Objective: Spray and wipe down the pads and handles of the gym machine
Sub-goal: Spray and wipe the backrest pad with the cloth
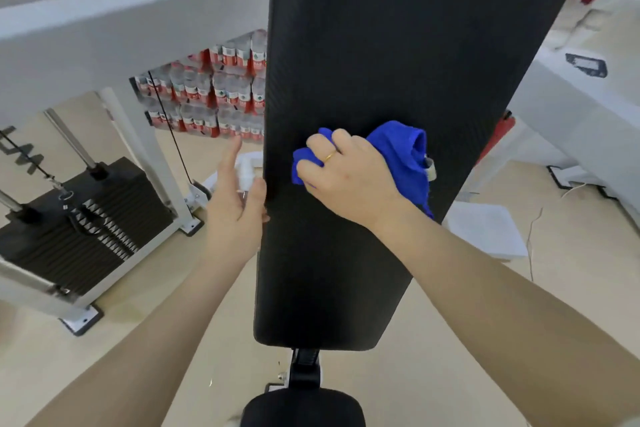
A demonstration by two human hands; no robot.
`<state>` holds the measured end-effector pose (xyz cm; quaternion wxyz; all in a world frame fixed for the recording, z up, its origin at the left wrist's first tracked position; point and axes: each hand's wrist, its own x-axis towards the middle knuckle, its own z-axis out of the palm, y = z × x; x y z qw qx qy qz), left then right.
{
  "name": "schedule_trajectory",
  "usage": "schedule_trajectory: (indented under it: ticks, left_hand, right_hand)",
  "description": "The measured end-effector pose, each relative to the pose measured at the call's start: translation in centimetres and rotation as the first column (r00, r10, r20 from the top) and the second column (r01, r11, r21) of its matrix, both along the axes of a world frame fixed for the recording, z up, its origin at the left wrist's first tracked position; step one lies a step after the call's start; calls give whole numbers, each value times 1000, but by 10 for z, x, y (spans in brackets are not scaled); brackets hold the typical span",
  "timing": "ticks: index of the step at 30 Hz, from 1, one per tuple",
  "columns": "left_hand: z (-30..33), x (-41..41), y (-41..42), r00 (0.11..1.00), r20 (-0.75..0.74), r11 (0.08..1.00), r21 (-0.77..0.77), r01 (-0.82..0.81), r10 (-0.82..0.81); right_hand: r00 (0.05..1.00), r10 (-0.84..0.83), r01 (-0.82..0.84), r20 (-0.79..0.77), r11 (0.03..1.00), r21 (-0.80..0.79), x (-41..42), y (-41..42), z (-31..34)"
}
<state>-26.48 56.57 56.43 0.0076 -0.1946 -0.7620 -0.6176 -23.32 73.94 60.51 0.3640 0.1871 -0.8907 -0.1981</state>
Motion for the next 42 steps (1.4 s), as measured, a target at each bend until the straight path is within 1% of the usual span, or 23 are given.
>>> schedule_trajectory:
  ticks: [2, 4, 6, 8, 9, 10, 12, 14, 16, 17, 19, 21, 23, 25, 27, 28, 30, 33, 35, 37, 39, 41, 42]
  left_hand:
    - [0, 4, 5, 985, -108, 985, -121, 123, -137]
    - [-7, 10, 11, 936, -230, 939, -280, 198, -266]
    - [-12, 16, 14, 886, -315, 892, -404, 201, -342]
    - [-16, 23, 13, 868, -347, 869, -464, 171, -356]
    - [-18, 25, 13, 873, -344, 872, -461, 165, -347]
    - [-19, 26, 13, 887, -329, 883, -442, 160, -326]
    - [-19, 27, 14, 914, -290, 912, -375, 166, -285]
    - [-16, 30, 13, 914, -292, 930, -318, 186, -283]
    - [-15, 32, 10, 906, -307, 932, -302, 198, -292]
    - [-13, 33, 10, 912, -291, 935, -293, 202, -288]
    - [-10, 34, 14, 928, -252, 938, -284, 199, -274]
    - [-9, 33, 20, 939, -240, 941, -290, 174, -247]
    - [-9, 32, 24, 944, -240, 941, -303, 149, -227]
    - [-10, 32, 26, 926, -303, 934, -338, 118, -226]
    - [-18, 32, 23, 896, -386, 931, -358, 74, -220]
    - [-21, 31, 21, 891, -403, 930, -363, 56, -211]
    - [-26, 33, 16, 897, -399, 933, -358, 38, -190]
    - [-27, 40, 8, 900, -401, 938, -345, 24, -171]
    - [-25, 40, 6, 915, -365, 934, -356, 31, -170]
    - [-25, 39, 8, 900, -376, 911, -409, 50, -219]
    - [-30, 40, 13, 864, -392, 855, -512, 81, -316]
    - [-39, 43, 22, 818, -428, 798, -599, 63, -386]
    - [-44, 46, 29, 794, -444, 774, -631, 52, -416]
  right_hand:
    - [990, -140, 138, -34, 988, -73, 25, 37, -3]
    - [966, -250, 245, -59, 966, -76, 57, 78, -10]
    - [936, -346, 338, -63, 934, -113, 78, 98, -12]
    - [910, -405, 387, -91, 907, -169, 78, 88, -12]
    - [914, -393, 371, -98, 910, -187, 70, 75, -11]
    - [937, -335, 314, -93, 931, -188, 58, 60, -11]
    - [987, -157, 148, -43, 974, -172, 32, 27, -14]
    - [999, -24, 30, 31, 979, -202, 15, 7, -11]
    - [997, 33, -14, 75, 969, -246, 16, 9, -5]
    - [997, 44, -28, 64, 971, -238, 22, 18, -3]
    - [999, 10, -17, -36, 978, -207, 36, 43, -4]
    - [974, -143, 109, -173, 975, -191, 52, 65, -10]
    - [914, -316, 264, -255, 940, -218, 70, 78, -28]
    - [896, -391, 322, -209, 898, -301, 87, 86, -47]
    - [915, -381, 314, -135, 880, -356, 94, 84, -54]
    - [921, -373, 312, -117, 882, -353, 90, 79, -53]
    - [953, -293, 260, -78, 922, -288, 68, 55, -49]
    - [995, -79, 86, 59, 989, -120, 29, 9, -35]
    - [989, -40, 47, 144, 998, -46, 23, 7, -26]
    - [984, -91, 106, 152, 990, -97, 41, 31, -26]
    - [975, -209, 219, 78, 963, -158, 72, 67, -34]
    - [948, -309, 316, 76, 940, -130, 97, 88, -40]
    - [940, -325, 336, 99, 933, -130, 104, 91, -41]
